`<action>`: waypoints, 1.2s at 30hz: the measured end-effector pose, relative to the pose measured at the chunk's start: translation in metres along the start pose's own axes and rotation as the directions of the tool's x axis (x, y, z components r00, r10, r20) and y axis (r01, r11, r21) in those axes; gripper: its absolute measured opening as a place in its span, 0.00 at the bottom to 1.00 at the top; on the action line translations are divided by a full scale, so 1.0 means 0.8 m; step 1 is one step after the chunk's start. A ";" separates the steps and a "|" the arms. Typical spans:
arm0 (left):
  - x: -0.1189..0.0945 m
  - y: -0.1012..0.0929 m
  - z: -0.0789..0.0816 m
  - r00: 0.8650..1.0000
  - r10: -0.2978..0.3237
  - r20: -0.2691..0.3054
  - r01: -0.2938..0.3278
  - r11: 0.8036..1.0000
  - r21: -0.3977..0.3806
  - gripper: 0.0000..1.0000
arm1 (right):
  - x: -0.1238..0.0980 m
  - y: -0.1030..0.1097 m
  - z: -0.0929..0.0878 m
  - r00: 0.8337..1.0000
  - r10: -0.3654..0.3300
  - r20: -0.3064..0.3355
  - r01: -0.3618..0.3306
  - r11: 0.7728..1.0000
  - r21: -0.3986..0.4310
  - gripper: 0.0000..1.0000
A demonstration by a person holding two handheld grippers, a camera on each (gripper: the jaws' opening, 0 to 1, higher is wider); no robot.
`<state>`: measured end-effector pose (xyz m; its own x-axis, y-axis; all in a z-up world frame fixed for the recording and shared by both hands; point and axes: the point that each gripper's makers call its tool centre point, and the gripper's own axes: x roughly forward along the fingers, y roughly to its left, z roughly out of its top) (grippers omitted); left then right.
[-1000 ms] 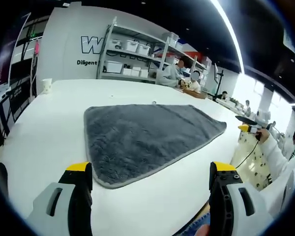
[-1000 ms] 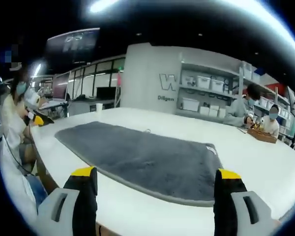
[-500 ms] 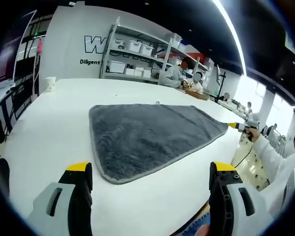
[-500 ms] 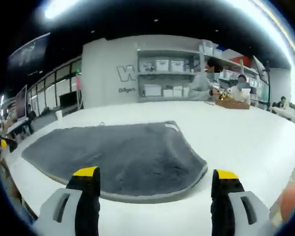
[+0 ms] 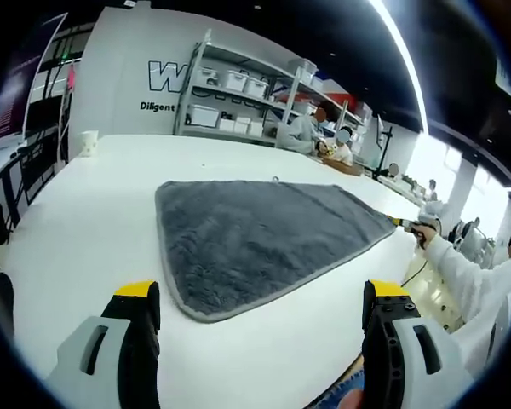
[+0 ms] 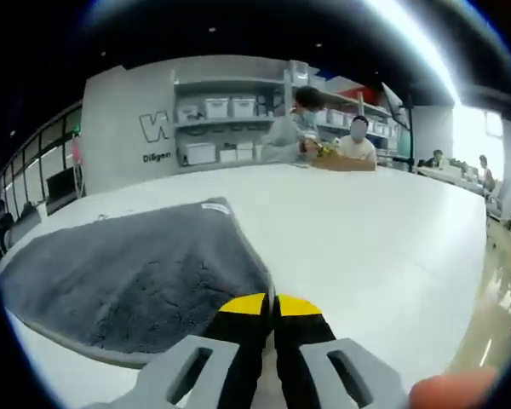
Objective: Open the folded towel by lifting each exposed corner and separating the folded layers until the towel lies flat within the target outline without major curled edges
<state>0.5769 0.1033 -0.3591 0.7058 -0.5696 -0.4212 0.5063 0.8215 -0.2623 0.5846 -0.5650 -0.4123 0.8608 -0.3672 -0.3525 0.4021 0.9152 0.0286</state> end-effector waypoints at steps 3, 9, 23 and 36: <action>0.001 0.001 0.001 1.000 0.004 0.000 -0.004 1.000 -0.003 0.98 | -0.006 -0.005 -0.005 1.000 -0.027 0.002 0.027 1.000 -0.005 0.00; 0.007 0.005 -0.008 1.000 0.008 -0.027 -0.008 1.000 -0.005 0.98 | -0.019 -0.011 0.000 0.996 -0.068 0.053 0.068 0.998 0.010 0.06; 0.001 0.006 -0.005 1.000 0.019 -0.022 -0.019 1.000 -0.001 0.98 | -0.069 0.034 0.051 0.990 0.059 0.130 -0.046 0.993 -0.106 0.80; -0.002 0.007 -0.006 0.999 0.024 -0.021 -0.024 1.000 0.000 0.98 | -0.128 0.135 0.050 0.934 0.356 0.025 -0.346 0.920 -0.186 0.99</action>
<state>0.5763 0.1087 -0.3646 0.7075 -0.5488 -0.4453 0.4889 0.8350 -0.2524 0.5527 -0.4353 -0.3358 0.9551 -0.0213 -0.2956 0.0143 0.9996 -0.0257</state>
